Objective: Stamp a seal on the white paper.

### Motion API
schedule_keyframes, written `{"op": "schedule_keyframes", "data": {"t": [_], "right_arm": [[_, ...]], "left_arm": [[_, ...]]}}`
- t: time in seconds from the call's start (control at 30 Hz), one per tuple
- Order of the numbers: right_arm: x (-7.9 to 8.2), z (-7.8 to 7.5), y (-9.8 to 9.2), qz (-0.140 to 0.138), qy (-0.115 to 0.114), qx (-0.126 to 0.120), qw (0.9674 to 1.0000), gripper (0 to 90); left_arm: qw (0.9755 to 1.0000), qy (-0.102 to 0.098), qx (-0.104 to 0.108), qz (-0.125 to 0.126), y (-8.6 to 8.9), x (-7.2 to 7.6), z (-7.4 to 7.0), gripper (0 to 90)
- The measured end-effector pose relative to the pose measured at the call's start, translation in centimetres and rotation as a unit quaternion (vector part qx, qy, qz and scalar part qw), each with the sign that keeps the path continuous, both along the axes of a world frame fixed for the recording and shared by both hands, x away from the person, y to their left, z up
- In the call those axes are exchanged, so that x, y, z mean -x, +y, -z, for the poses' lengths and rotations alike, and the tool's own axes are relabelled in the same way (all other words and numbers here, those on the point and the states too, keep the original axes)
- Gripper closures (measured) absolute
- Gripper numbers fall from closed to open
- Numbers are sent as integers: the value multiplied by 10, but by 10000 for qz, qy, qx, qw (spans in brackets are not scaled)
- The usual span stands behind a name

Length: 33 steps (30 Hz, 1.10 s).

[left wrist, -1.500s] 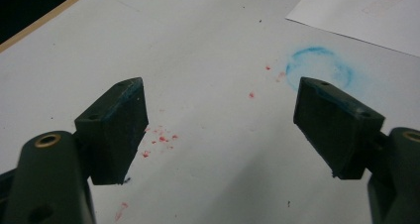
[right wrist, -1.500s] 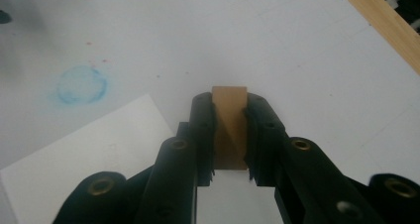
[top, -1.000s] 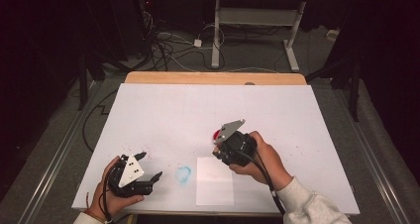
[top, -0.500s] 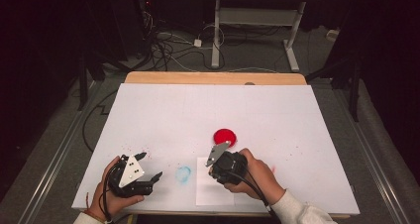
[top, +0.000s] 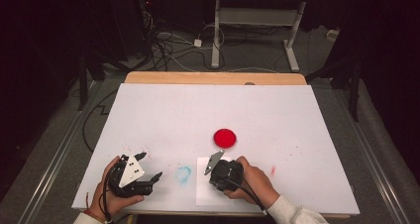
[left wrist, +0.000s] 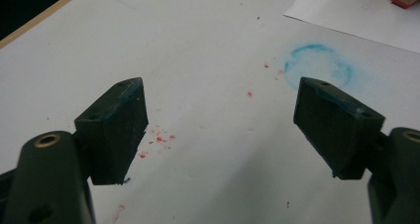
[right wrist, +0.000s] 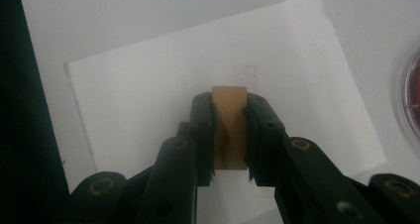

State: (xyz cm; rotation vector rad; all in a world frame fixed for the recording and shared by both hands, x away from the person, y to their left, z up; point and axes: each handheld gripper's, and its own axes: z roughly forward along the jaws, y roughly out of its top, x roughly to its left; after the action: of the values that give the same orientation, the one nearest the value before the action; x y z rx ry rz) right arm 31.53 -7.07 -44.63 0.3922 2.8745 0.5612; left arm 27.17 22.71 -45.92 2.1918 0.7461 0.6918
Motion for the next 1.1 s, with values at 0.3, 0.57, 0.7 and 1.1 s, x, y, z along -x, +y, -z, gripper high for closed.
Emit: {"op": "schedule_keyframes", "data": {"t": [0.3, 0.57, 0.7, 1.1], "right_arm": [[0, 4, -4, 94, 25, -216, 9997, 762], [-1, 4, -3, 78, 62, -163, 9998, 762], [-2, 3, -1, 59, 102, -99, 9999, 763], [-4, 4, -4, 74, 172, -177, 9997, 762]], "left_arm": [[10000, -17, 0, -1, -1, 1, 0, 205], [10000, -3, -31, 17, -2, 1, 0, 205], [10000, -2, -40, 19, -3, 0, 0, 205], [10000, -12, -26, 34, -3, 1, 0, 205]]}}
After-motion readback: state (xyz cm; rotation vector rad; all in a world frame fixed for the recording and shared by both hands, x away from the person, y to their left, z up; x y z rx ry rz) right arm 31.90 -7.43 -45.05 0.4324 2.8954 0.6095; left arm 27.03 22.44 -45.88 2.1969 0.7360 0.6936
